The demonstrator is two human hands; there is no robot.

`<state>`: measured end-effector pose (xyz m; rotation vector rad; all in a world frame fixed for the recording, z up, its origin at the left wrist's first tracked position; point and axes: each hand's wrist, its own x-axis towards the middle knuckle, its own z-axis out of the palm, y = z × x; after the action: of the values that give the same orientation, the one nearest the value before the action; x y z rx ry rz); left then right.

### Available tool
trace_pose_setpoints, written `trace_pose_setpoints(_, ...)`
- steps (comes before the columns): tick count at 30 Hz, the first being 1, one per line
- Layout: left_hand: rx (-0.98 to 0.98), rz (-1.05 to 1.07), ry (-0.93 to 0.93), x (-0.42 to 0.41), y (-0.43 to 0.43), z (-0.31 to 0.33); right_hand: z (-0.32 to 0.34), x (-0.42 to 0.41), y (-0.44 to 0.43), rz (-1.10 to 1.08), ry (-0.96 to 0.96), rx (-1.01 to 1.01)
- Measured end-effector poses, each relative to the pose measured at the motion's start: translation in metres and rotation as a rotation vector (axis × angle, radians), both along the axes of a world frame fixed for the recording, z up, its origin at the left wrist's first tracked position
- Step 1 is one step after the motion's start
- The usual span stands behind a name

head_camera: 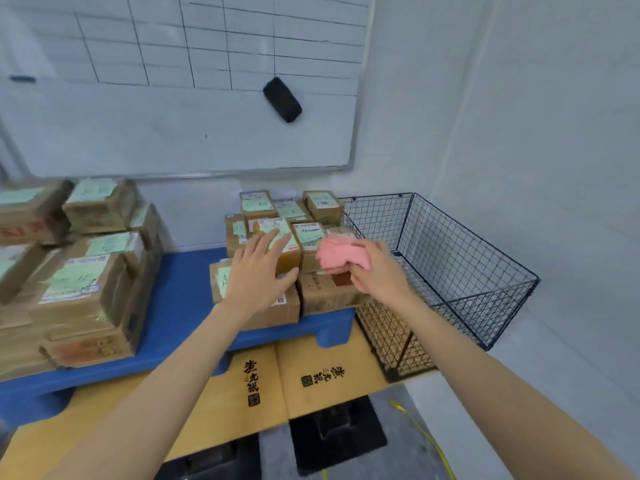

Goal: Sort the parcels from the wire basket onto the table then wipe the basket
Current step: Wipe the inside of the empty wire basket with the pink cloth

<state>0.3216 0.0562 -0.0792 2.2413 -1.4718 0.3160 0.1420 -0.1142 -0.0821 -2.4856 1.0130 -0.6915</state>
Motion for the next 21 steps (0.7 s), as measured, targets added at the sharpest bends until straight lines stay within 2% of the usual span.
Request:
trace_pose_setpoints(8, -0.010, -0.068, -0.046, -0.036, -0.043, 0.017, 0.028, -0.054, -0.037, -0.082, -0.066, -0.070)
trace_pose_setpoints(13, 0.011, -0.097, -0.036, -0.071, -0.067, 0.010, 0.027, -0.091, -0.055, -0.057, -0.071, -0.015)
trace_pose_setpoints(21, 0.045, 0.001, 0.025, -0.134, -0.101, -0.011, 0.030, -0.155, -0.111, 0.025, -0.053, 0.004)
